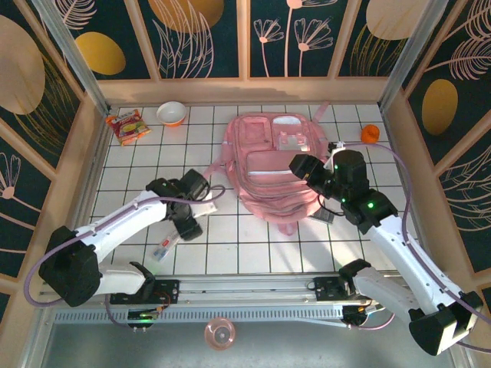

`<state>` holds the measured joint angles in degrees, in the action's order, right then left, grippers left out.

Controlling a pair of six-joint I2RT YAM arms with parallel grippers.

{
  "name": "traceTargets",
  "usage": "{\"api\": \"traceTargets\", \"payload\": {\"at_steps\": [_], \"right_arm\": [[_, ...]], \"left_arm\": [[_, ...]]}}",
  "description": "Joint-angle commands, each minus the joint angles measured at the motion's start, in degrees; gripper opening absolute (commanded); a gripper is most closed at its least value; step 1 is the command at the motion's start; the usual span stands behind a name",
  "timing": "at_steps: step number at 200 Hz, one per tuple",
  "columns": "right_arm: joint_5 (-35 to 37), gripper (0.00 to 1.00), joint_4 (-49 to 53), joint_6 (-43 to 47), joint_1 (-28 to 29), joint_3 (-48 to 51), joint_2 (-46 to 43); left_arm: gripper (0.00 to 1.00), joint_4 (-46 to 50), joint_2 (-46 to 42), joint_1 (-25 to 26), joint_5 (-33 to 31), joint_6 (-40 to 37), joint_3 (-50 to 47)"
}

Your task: Pack books, pencil case, and school supplies into a backpack

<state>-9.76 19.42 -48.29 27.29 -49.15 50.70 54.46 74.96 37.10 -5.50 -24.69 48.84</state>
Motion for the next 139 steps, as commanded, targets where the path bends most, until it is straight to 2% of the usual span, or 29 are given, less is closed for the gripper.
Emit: {"api": "traceTargets", "payload": {"at_steps": [1, 26, 53, 70, 139], "right_arm": [[-0.3, 0.66, -2.0, 0.3, 0.7, 0.5, -0.1], [0.1, 0.66, -1.5, 0.8, 0.8, 0.4, -0.4], [0.4, 0.66, -1.1, 1.4, 0.7, 0.3, -0.4], [0.5, 0.66, -1.1, 1.8, 0.8, 0.2, -0.4], [2.8, 0.66, 1.0, 3.4, 0.7, -0.3, -2.1]], "left_arm": [[0.79, 5.4, -2.4, -0.4, -2.2, -3.7, -4.9], [0.82, 2.3, -3.7, -2.0, -2.5, -1.5, -8.0], [0.86, 0.0, -3.6, -5.6, 1.9, 1.7, -7.4], [0.87, -0.1, -2.1, -6.7, 1.9, 2.0, -7.8], [0.81, -0.6, 5.8, -9.3, 2.8, 2.5, -5.5]]}}
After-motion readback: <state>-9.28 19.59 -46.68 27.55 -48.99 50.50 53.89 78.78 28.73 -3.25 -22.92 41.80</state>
